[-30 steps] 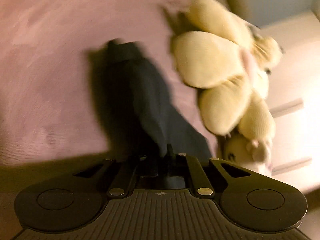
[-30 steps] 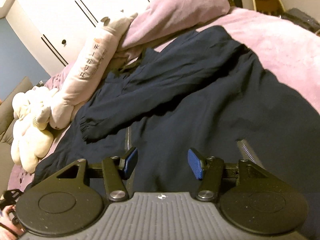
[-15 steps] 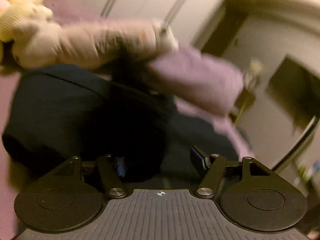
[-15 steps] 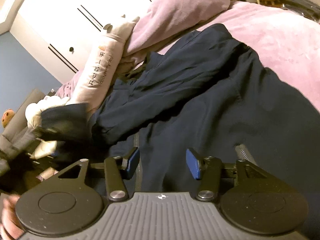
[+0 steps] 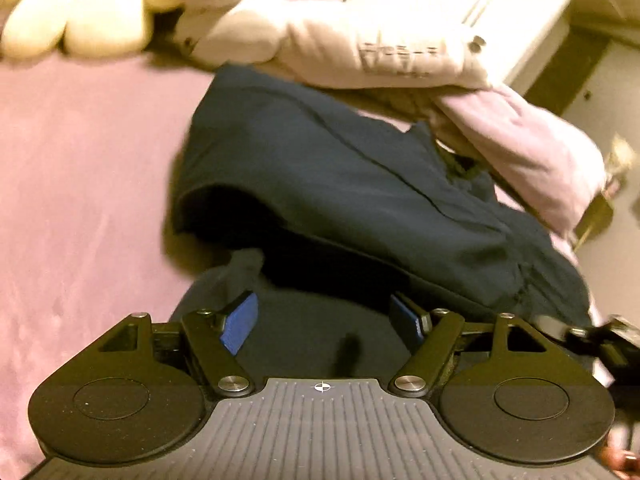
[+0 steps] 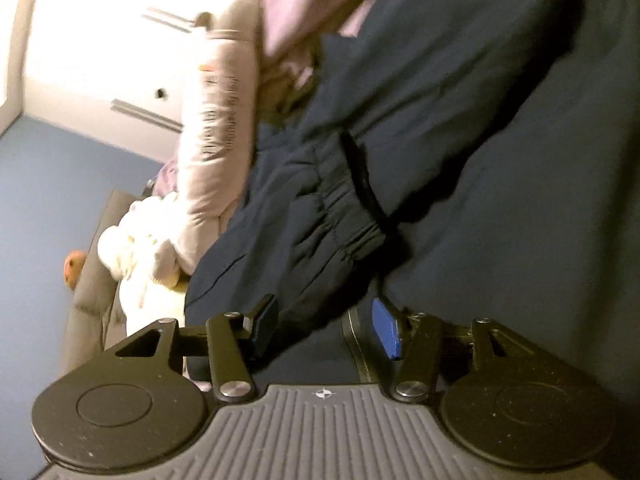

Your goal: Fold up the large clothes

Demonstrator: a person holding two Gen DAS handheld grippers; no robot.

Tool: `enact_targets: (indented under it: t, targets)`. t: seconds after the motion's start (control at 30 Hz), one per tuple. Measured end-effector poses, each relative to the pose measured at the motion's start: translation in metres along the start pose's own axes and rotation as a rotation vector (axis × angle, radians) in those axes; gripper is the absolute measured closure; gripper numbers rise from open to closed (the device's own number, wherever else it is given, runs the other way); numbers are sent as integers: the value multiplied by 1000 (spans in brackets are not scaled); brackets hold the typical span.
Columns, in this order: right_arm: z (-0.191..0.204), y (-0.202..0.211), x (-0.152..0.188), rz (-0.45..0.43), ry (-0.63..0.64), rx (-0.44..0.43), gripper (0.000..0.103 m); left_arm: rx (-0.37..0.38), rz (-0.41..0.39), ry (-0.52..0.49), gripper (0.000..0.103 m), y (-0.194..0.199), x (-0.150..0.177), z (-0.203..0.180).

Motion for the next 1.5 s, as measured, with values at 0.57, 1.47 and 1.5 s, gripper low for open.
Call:
enact_targets:
  t: [0.57,1.47,1.5]
  targets:
    - [100,31,-28,-330,439,179,86,-35,26,-91,25,-9,1,-9]
    - [47,19,-85,-442,501,458,85,-305,20,-324,19,-70,-9,-78]
    - [44,17,-88,-441,514,490,85,-296,26,-331,20,-70,-8,-79]
Point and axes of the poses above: each gripper's, at about its wrist camera, not at the fingertips, and y roughly against the way its jaws point, z to its left, x to its underside, the point moved 1 cm from there along -y, roughly the way its jaws point, and after that the axes turned 2 degrees about x, right-handed, at the moved point
